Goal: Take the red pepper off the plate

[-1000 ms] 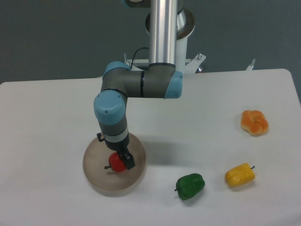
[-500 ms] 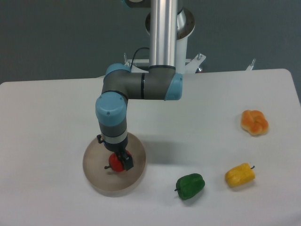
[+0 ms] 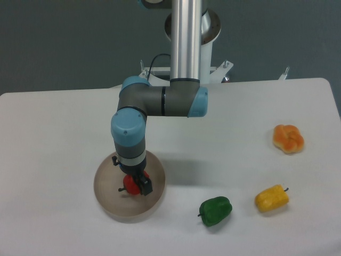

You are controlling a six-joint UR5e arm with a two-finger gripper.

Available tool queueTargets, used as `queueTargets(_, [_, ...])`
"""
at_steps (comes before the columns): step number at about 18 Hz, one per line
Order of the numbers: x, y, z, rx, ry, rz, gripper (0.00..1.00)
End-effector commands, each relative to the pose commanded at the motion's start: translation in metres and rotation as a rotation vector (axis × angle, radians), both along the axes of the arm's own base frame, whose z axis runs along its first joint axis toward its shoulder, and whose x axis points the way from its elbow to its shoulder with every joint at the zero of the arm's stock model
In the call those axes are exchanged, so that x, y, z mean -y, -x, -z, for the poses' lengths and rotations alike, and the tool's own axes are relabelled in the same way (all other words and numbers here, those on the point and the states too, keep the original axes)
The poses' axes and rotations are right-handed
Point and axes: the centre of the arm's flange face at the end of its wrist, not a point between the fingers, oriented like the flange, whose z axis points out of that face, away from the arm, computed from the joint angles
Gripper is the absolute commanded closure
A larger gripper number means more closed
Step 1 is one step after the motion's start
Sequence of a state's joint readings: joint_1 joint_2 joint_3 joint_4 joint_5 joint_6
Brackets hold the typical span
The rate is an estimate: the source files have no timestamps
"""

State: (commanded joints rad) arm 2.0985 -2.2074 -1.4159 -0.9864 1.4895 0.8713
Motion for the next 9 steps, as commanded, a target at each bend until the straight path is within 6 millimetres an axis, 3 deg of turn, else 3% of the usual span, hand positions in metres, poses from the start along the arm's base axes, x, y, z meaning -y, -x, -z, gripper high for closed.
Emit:
queueTargets(6, [0.0009,-0.0005,0.0057,0.004,0.007,-0.003,0.0])
queueTargets(7, [0.0009,-0.0005,0.0057,0.004,0.007,-0.002,0.03])
queueTargets(9, [0.0008,-0.0005,0.0056,0.003,0.005,0.002,0.23])
